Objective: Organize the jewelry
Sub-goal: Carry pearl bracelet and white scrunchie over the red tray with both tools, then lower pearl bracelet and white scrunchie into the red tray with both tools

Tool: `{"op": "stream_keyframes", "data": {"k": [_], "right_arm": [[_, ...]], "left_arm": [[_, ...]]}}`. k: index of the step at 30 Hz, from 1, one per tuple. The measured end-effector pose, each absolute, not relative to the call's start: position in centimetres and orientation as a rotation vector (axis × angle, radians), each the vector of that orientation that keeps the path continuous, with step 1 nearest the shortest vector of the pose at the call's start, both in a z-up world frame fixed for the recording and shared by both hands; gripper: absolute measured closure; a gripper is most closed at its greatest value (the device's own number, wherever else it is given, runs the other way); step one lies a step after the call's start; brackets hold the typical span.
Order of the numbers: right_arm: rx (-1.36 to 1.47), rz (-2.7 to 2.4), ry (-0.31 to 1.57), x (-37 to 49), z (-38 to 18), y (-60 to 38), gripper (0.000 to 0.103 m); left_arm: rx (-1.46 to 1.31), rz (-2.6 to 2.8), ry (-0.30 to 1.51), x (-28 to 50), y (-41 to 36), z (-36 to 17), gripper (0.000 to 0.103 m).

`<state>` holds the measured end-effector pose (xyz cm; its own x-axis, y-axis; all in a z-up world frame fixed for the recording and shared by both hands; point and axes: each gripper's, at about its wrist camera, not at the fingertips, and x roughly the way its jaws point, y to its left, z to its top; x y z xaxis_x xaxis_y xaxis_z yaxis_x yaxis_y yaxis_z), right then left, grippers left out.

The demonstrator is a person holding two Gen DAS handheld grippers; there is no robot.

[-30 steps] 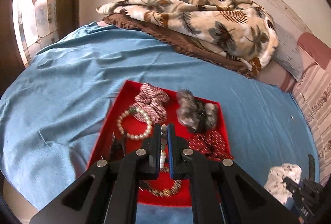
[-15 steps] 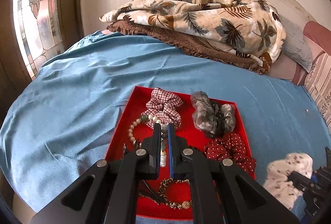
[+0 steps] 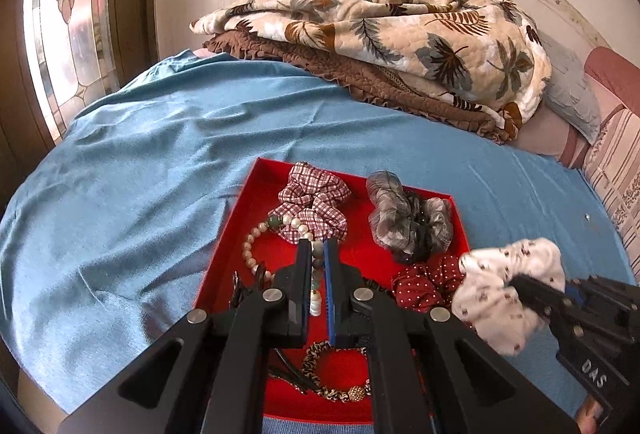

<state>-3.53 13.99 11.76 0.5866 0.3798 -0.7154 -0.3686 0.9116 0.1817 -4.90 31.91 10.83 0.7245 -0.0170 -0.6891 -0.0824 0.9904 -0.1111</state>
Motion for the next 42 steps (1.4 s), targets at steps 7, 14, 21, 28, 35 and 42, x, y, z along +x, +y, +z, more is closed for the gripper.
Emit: {"op": "stream_keyframes", "data": {"k": [7, 14, 21, 28, 35, 42], "right_arm": [[0.053, 0.445, 0.854, -1.2, 12.0, 15.1, 0.090], [0.024, 0.457, 0.866, 0.4, 11.6, 17.0, 0.090], [0.051, 0.468, 0.917, 1.9, 10.3, 17.7, 0.090], [0.059, 0.471, 0.946, 3.1, 9.5, 18.5, 0.090], [0.042, 0.486, 0.949, 3.7, 9.5, 19.5, 0.090], [0.028, 0.496, 0.952, 4.1, 9.4, 20.1, 0.090]], "left_arm": [[-0.156, 0.040, 0.771, -4.6, 32.5, 10.5, 0.097], [-0.172, 0.043, 0.781, -4.5, 32.9, 10.3, 0.097], [-0.158, 0.032, 0.781, -4.4, 32.6, 10.2, 0.097], [-0.136, 0.044, 0.784, -4.2, 32.3, 10.0, 0.097], [-0.144, 0.047, 0.797, -3.9, 32.6, 9.7, 0.097], [-0.139, 0.046, 0.809, -3.7, 32.5, 9.4, 0.097]]}}
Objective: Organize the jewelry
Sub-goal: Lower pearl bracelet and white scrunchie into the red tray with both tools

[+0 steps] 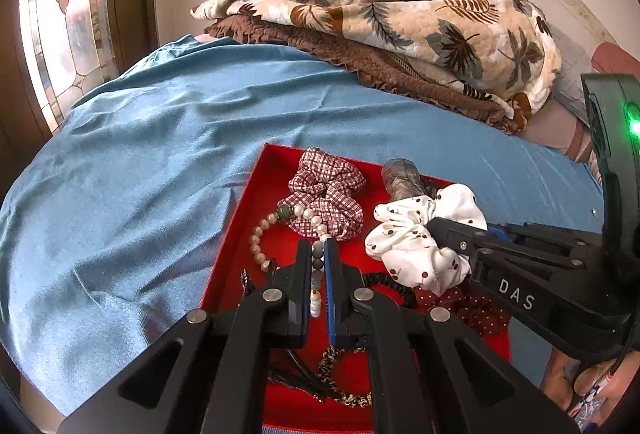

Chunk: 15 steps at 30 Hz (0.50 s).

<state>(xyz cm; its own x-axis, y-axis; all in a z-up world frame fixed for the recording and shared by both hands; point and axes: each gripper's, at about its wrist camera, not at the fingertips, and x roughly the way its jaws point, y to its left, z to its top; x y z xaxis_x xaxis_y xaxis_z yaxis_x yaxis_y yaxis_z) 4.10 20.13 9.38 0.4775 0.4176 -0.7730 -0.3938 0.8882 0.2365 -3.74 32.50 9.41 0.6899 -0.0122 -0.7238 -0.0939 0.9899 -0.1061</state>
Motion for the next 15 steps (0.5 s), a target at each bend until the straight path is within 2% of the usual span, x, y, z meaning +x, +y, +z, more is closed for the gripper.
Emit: {"op": "stream_keyframes", "data": {"k": [15], "right_arm": [[0.044, 0.494, 0.989, 5.4, 8.0, 20.5, 0.090]], "left_arm": [[-0.146, 0.059, 0.839, -3.1, 32.8, 8.7, 0.097]]}}
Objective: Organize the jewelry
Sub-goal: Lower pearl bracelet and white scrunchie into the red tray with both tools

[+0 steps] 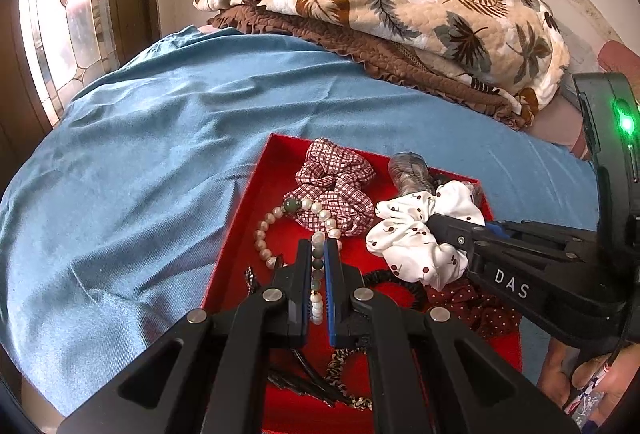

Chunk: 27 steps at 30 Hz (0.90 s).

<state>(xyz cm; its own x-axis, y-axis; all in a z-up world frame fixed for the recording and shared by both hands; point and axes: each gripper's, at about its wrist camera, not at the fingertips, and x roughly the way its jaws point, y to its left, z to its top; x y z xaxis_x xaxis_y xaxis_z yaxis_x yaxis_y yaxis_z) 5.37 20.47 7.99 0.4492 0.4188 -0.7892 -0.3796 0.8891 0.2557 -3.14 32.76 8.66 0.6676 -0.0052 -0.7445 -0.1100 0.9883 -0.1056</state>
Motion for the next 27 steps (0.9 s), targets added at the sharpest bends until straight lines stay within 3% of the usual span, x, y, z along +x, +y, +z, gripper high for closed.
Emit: {"op": "stream_keyframes", "data": {"k": [19, 27], "right_arm": [[0.046, 0.492, 1.002, 5.7, 7.4, 20.5, 0.090], [0.043, 0.507, 0.924, 4.1, 10.3, 19.5, 0.090]], "left_arm": [[-0.152, 0.059, 0.859, -2.8, 32.9, 8.2, 0.097], [-0.463, -0.107, 0.747, -4.1, 37.1, 10.5, 0.097]]}}
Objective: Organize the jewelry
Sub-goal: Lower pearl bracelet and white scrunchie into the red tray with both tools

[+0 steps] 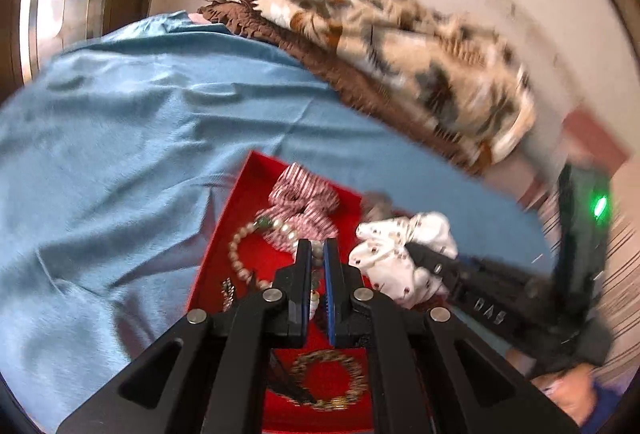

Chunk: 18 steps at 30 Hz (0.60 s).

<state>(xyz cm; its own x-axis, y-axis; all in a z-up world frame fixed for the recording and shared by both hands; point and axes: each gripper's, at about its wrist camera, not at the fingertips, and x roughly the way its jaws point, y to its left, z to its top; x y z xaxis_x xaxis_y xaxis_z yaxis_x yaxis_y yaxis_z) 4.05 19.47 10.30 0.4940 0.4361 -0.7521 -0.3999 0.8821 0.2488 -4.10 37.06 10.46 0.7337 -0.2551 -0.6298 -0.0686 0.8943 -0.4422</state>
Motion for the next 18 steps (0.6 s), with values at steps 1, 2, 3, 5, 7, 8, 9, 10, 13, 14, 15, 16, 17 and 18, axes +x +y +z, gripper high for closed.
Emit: {"op": "stream_keyframes", "data": {"k": [1, 2, 3, 5, 7, 8, 9, 10, 13, 14, 15, 16, 17, 18], "right_arm": [[0.045, 0.507, 0.917, 3.9, 10.6, 19.3, 0.090], [0.049, 0.507, 0.910, 3.8, 11.0, 19.1, 0.090], [0.052, 0.508, 0.905, 3.7, 11.2, 18.9, 0.090], [0.058, 0.510, 0.900, 3.4, 11.6, 18.8, 0.090], [0.061, 0.514, 0.895, 3.1, 11.8, 18.7, 0.090], [0.062, 0.516, 0.894, 3.0, 11.8, 18.6, 0.090], [0.063, 0.518, 0.895, 3.0, 11.9, 18.6, 0.090], [0.064, 0.519, 0.895, 2.9, 11.9, 18.5, 0.090], [0.064, 0.520, 0.894, 2.8, 11.9, 18.5, 0.090], [0.065, 0.519, 0.894, 2.7, 11.9, 18.4, 0.090], [0.067, 0.518, 0.894, 2.7, 11.9, 18.4, 0.090], [0.070, 0.518, 0.895, 2.6, 11.9, 18.3, 0.090], [0.074, 0.517, 0.896, 2.6, 11.9, 18.2, 0.090], [0.079, 0.516, 0.898, 2.5, 11.9, 18.1, 0.090]], "left_arm": [[-0.508, -0.118, 0.729, -4.4, 37.9, 10.7, 0.097], [-0.544, -0.121, 0.714, -4.6, 38.7, 10.8, 0.097], [-0.566, -0.121, 0.707, -4.8, 39.1, 10.9, 0.097], [-0.616, -0.119, 0.695, -5.0, 40.1, 10.9, 0.097], [-0.638, -0.112, 0.694, -5.0, 40.5, 10.9, 0.097], [-0.642, -0.107, 0.693, -5.0, 40.8, 10.9, 0.097], [-0.646, -0.102, 0.691, -5.0, 40.9, 10.9, 0.097], [-0.646, -0.101, 0.690, -5.0, 40.9, 10.9, 0.097], [-0.627, -0.101, 0.693, -5.1, 40.7, 11.0, 0.097], [-0.617, -0.101, 0.694, -5.0, 40.6, 11.1, 0.097], [-0.603, -0.101, 0.697, -4.9, 40.4, 11.1, 0.097], [-0.589, -0.101, 0.698, -4.9, 40.2, 11.2, 0.097], [-0.578, -0.100, 0.699, -4.9, 40.0, 11.2, 0.097], [-0.563, -0.100, 0.702, -4.8, 39.8, 11.3, 0.097]]}}
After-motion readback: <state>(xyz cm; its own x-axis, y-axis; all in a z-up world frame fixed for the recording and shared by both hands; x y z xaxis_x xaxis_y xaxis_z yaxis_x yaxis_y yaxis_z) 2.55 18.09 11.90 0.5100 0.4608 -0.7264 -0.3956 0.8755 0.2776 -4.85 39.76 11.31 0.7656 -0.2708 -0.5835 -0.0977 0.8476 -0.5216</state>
